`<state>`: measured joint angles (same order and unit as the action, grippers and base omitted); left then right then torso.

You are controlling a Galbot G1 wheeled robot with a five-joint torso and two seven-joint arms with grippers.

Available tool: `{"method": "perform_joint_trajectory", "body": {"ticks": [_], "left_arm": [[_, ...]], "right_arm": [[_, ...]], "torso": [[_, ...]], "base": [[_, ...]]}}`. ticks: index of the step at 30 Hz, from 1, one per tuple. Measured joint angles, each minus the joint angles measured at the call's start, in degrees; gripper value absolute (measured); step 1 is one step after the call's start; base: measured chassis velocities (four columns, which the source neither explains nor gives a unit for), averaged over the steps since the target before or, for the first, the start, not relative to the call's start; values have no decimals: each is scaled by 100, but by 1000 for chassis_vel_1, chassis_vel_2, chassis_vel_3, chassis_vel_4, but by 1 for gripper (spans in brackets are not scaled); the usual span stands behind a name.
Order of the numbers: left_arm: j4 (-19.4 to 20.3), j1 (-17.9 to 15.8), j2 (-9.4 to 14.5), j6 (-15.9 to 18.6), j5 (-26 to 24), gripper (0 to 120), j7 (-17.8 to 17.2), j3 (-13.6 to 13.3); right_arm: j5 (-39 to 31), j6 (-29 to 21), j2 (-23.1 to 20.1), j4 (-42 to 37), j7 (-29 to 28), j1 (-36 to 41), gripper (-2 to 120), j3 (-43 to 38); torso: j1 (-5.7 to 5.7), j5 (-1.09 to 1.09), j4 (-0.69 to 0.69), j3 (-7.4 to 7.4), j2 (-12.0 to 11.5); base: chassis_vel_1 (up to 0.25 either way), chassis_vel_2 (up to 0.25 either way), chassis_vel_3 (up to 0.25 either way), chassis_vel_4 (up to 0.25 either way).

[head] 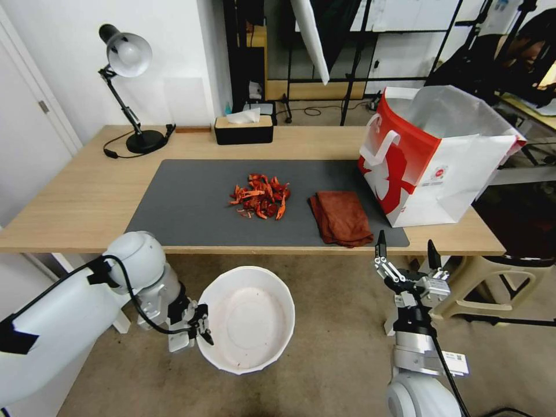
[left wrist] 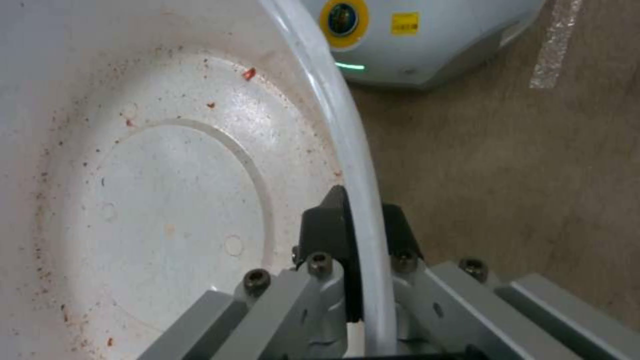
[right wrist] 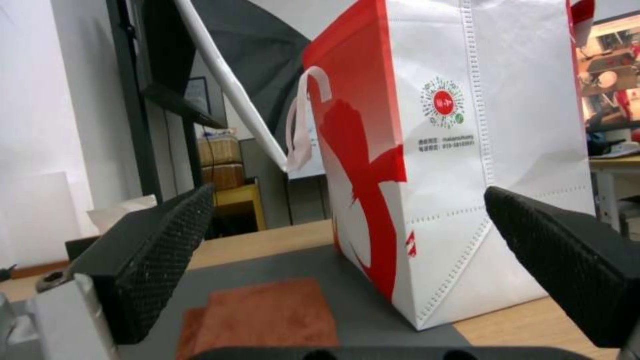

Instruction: Sweep shrimp from table into container with towel, then put container into takeout bag.

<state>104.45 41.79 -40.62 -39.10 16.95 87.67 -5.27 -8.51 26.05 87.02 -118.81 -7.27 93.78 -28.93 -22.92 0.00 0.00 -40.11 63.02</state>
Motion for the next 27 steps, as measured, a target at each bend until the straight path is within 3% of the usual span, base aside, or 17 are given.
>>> {"method": "perform_joint_trajectory", "body": {"ticks": [11, 19, 27], "left_arm": [[-669, -398, -468, -132, 209, 0, 0, -273], [-1103, -625, -684, -196, 257, 0, 0, -441], [-1293, -707, -807, -271, 395, 0, 0, -490]], "right_arm": [[-43, -26, -24, 15, -1, -48, 100, -28], [-65, -68, -39, 103, -8, -149, 100, -22], [-117, -260, -107, 167, -47, -291, 100, 15]], "torso": [[0, 0, 0, 0, 0], [0, -1, 0, 0, 0], [0, 0, 0, 0, 0]], "base": [[0, 0, 0, 0], [0, 0, 0, 0], [0, 0, 0, 0]]}}
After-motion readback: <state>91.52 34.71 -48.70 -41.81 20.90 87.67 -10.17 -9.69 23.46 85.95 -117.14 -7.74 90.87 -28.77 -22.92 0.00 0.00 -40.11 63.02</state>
